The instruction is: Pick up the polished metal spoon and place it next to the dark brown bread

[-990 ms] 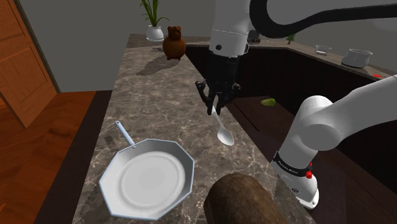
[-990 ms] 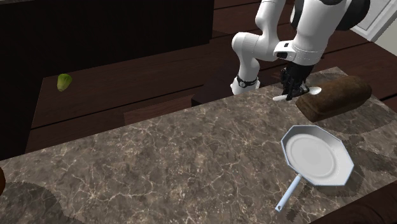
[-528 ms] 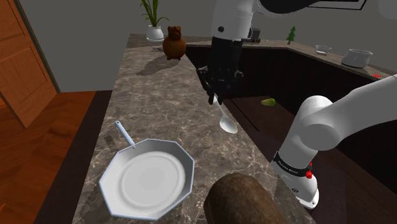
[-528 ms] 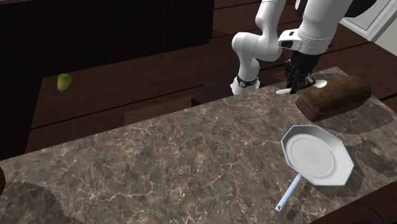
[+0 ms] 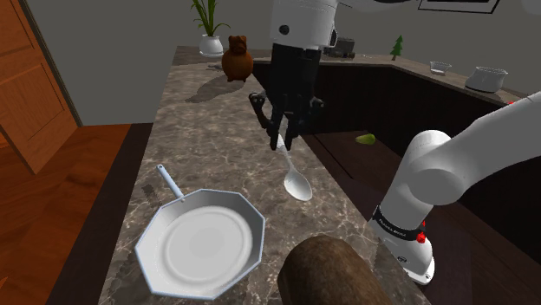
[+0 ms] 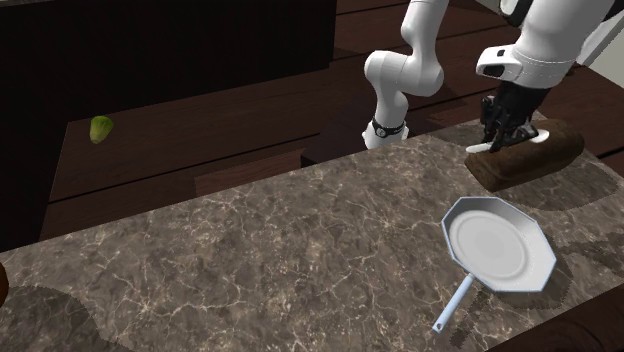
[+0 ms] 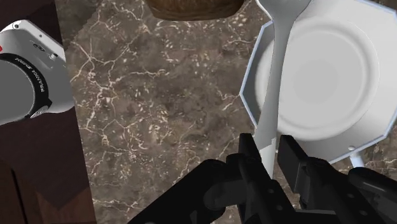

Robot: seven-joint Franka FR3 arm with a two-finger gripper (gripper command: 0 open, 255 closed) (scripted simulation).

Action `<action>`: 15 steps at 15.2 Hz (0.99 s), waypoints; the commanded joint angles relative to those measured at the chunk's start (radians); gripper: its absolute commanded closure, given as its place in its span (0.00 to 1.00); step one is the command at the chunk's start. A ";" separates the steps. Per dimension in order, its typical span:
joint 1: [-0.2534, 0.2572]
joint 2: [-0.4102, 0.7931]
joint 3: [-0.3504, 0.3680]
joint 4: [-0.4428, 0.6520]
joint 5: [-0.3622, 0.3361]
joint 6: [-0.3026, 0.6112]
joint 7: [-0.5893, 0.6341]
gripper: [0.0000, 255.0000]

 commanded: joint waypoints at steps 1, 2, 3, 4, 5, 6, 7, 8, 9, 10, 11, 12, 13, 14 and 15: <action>0.001 0.037 0.052 0.029 0.012 0.024 0.049 1.00; -0.001 0.058 0.078 0.050 0.015 0.032 0.075 1.00; -0.003 0.081 0.104 0.073 0.016 0.040 0.101 1.00; -0.006 0.105 0.132 0.097 0.015 0.048 0.127 1.00; -0.011 0.129 0.160 0.121 0.012 0.056 0.154 1.00; -0.016 0.156 0.189 0.147 0.008 0.064 0.182 1.00; -0.022 0.183 0.219 0.173 0.001 0.073 0.210 1.00; -0.030 0.213 0.250 0.201 -0.008 0.081 0.240 1.00; -0.037 0.244 0.282 0.230 -0.021 0.089 0.271 1.00; -0.046 0.277 0.316 0.260 -0.036 0.097 0.303 1.00; -0.056 0.313 0.352 0.290 -0.056 0.105 0.338 1.00; -0.067 0.352 0.391 0.323 -0.079 0.113 0.374 1.00; -0.078 0.395 0.432 0.356 -0.109 0.121 0.414 1.00; -0.089 0.443 0.475 0.390 -0.145 0.128 0.458 1.00; -0.098 0.498 0.521 0.426 -0.191 0.135 0.506 1.00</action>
